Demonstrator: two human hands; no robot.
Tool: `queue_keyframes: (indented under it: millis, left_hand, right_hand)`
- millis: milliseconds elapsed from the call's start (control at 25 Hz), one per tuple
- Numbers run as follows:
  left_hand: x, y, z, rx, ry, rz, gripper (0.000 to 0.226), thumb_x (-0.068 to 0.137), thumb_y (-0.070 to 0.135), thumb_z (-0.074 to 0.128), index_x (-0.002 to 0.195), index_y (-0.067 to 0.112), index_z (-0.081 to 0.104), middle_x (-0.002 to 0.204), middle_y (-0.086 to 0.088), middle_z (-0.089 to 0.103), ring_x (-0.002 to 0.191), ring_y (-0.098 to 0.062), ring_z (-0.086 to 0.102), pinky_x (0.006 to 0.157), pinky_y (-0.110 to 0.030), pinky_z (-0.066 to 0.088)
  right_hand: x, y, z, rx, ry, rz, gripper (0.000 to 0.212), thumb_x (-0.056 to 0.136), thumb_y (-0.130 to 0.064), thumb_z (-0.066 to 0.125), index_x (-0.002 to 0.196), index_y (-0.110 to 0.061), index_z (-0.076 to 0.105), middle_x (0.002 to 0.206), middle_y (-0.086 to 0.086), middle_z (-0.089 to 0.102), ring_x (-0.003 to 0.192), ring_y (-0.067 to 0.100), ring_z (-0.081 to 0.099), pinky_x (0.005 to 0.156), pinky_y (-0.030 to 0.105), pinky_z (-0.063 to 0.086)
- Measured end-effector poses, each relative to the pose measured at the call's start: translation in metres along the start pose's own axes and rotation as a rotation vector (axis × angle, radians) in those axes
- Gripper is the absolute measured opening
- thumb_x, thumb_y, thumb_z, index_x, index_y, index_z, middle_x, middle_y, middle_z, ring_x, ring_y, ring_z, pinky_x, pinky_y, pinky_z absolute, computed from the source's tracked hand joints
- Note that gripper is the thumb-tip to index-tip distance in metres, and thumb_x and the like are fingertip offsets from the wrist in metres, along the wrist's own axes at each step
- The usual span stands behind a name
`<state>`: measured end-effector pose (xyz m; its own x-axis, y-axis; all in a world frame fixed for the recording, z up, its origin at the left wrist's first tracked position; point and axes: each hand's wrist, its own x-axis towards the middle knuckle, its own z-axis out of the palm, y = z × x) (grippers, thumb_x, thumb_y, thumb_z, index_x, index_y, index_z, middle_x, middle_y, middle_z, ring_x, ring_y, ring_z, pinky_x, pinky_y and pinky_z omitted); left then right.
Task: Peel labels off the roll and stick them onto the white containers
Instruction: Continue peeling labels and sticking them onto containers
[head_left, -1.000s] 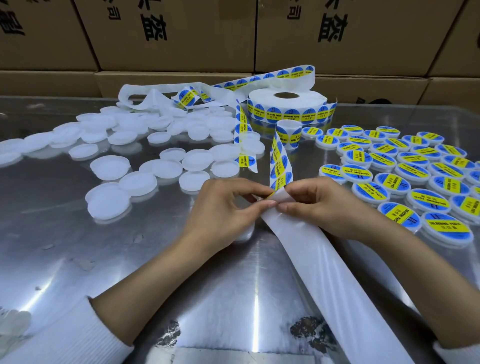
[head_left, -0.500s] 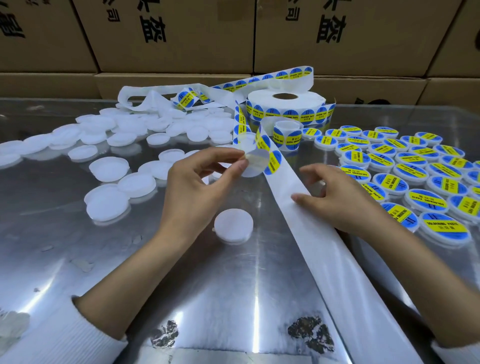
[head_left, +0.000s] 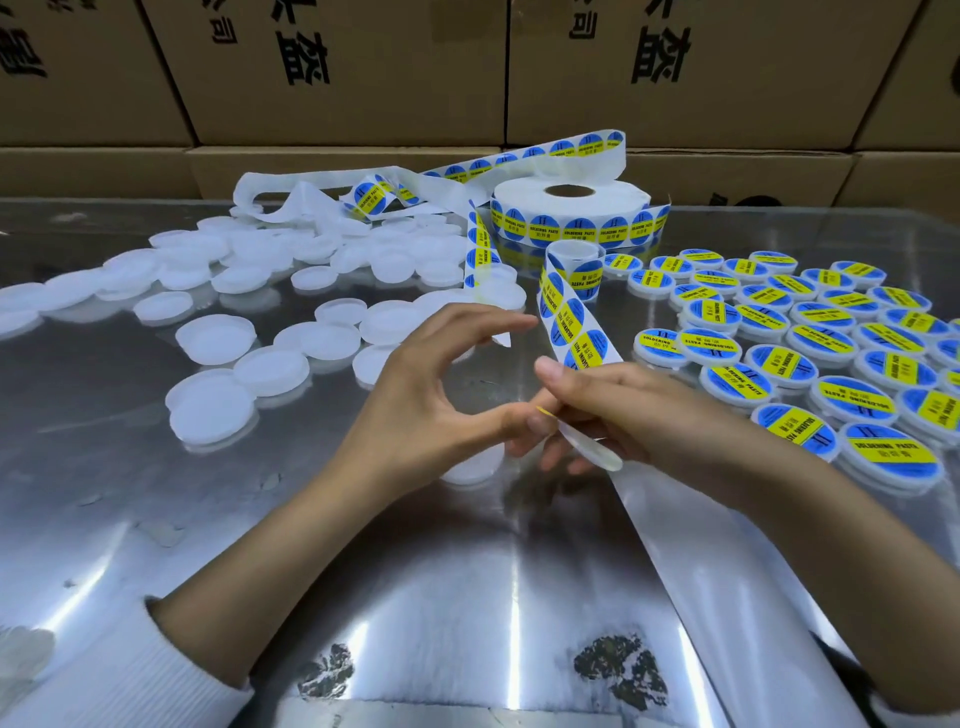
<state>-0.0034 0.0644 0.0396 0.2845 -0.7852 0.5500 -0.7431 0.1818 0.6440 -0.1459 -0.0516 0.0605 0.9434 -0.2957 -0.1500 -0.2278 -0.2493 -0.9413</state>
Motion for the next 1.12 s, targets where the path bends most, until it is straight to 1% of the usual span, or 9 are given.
queue_keyframes:
  millis: [80,200,360,560,760,840,920,960,1120]
  left_hand:
    - [0.000,-0.001,0.000,-0.001,-0.013,-0.020,0.060,0.064,0.051,0.073,0.117,0.026,0.061,0.115,0.008,0.058,0.102,0.005,0.051,0.090,-0.009,0.034]
    - [0.001,-0.004,-0.001,-0.010,-0.037,-0.044,0.057,0.063,0.054,0.070,0.115,0.033,0.059,0.117,0.008,0.058,0.109,0.002,0.051,0.094,-0.013,0.035]
    - [0.001,-0.006,-0.002,0.004,-0.060,-0.058,0.060,0.062,0.055,0.069,0.118,0.036,0.057,0.120,0.010,0.057,0.113,0.002,0.049,0.099,-0.017,0.035]
    - [0.001,-0.006,-0.003,0.034,-0.056,-0.045,0.057,0.064,0.044,0.074,0.118,0.033,0.058,0.118,0.006,0.058,0.109,0.003,0.050,0.098,-0.018,0.036]
    - [0.003,-0.014,-0.013,0.189,-0.046,-0.092,0.058,0.059,0.059,0.072,0.110,0.031,0.064,0.108,0.017,0.059,0.099,0.001,0.053,0.089,-0.018,0.042]
    - [0.003,-0.021,-0.021,0.343,-0.228,-0.210,0.070,0.050,0.072,0.069,0.109,0.036,0.058,0.107,0.022,0.054,0.099,-0.002,0.050,0.089,-0.022,0.042]
    - [0.000,-0.028,-0.027,0.480,-0.469,-0.301,0.083,0.040,0.084,0.065,0.108,0.039,0.050,0.104,0.023,0.045,0.100,-0.003,0.044,0.086,-0.023,0.039]
    - [-0.001,-0.030,-0.029,0.508,-0.514,-0.322,0.083,0.038,0.086,0.065,0.104,0.040,0.050,0.101,0.023,0.043,0.097,-0.001,0.042,0.082,-0.022,0.038]
    - [0.000,-0.031,-0.029,0.479,-0.340,-0.321,0.061,0.045,0.077,0.069,0.088,0.036,0.056,0.089,0.019,0.054,0.083,0.006,0.049,0.067,-0.018,0.041]
  right_hand:
    - [0.000,0.003,-0.002,0.058,0.006,-0.028,0.036,0.069,-0.058,0.053,0.068,-0.026,0.070,0.080,-0.010,0.072,0.072,0.003,0.061,0.069,0.017,0.049]
    - [0.002,0.008,-0.007,0.105,0.022,-0.061,0.029,0.073,-0.050,0.068,0.075,-0.021,0.068,0.075,-0.010,0.067,0.069,0.001,0.057,0.064,0.014,0.044]
    - [0.004,0.011,-0.007,0.148,-0.075,-0.012,0.034,0.071,-0.057,0.062,0.081,-0.026,0.074,0.080,-0.011,0.070,0.073,-0.001,0.060,0.064,0.012,0.048]
    - [0.003,0.013,-0.008,0.326,-0.154,-0.072,0.017,0.081,-0.032,0.062,0.074,-0.019,0.070,0.070,-0.009,0.067,0.064,0.001,0.062,0.060,0.011,0.048]
    - [0.007,0.018,-0.011,0.320,0.057,-0.045,0.025,0.077,-0.040,0.066,0.082,-0.017,0.074,0.089,0.003,0.073,0.079,0.008,0.067,0.072,0.022,0.055]
    - [0.010,0.021,-0.013,0.333,0.183,-0.003,0.030,0.073,-0.045,0.065,0.084,-0.019,0.073,0.093,0.000,0.074,0.085,0.009,0.067,0.084,0.028,0.055]
    - [0.012,0.022,-0.014,0.362,0.267,0.030,0.036,0.066,-0.049,0.066,0.088,-0.020,0.073,0.096,-0.004,0.074,0.085,0.006,0.067,0.081,0.026,0.052]
    - [0.012,0.022,-0.014,0.373,0.283,0.035,0.039,0.064,-0.050,0.066,0.089,-0.021,0.072,0.096,-0.005,0.074,0.085,0.005,0.067,0.077,0.023,0.052]
    - [0.012,0.022,-0.014,0.380,0.267,0.015,0.032,0.067,-0.043,0.067,0.091,-0.022,0.070,0.094,-0.006,0.074,0.084,0.004,0.067,0.074,0.021,0.053]
